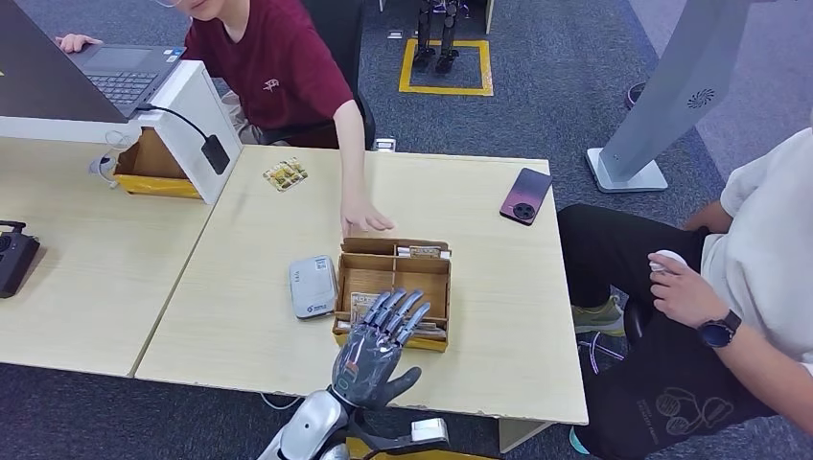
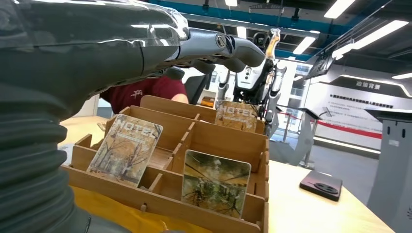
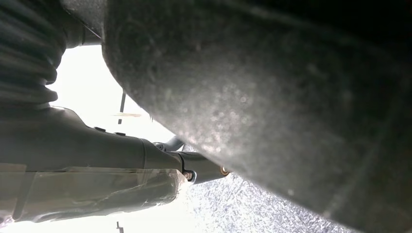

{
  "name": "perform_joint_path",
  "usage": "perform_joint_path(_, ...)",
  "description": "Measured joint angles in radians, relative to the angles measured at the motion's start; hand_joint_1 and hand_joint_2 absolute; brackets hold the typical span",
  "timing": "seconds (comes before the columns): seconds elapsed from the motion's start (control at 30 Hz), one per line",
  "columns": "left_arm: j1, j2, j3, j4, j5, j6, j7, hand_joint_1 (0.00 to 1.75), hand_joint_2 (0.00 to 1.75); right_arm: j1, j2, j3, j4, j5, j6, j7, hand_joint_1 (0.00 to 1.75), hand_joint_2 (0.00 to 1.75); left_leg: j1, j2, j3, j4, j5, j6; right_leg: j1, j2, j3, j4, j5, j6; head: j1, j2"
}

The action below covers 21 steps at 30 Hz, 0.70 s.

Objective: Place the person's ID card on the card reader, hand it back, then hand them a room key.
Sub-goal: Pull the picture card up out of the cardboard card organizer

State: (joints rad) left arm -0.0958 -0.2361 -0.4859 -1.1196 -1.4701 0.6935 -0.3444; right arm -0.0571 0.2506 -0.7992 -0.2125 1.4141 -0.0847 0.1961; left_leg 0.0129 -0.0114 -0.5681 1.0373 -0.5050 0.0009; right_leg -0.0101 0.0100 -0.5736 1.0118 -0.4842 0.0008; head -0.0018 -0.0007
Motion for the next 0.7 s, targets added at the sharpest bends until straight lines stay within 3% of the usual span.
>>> perform_joint_path(0.43,-0.029,0.010,-0.003,0.036,-0.038,0.000,0.116,0.00,1.75,-0.001,0.000,0.000,0.000,0.012,0.007,0.004,0.00,1.75,0.000,0.000,0.000,0.000,0.000,0.000,0.000,0.000,0.000,0.000,0.000,0.000,0.000,0.000)
perform_joint_path(0.7,-0.055,0.021,-0.003,0.058,-0.024,0.000,0.123,0.00,1.75,-0.003,0.000,0.000,0.000,0.013,0.008,0.005,0.00,1.75,0.000,0.000,0.000,0.000,0.000,0.000,0.000,0.000,0.001,0.000,0.000,0.000,0.000,0.000)
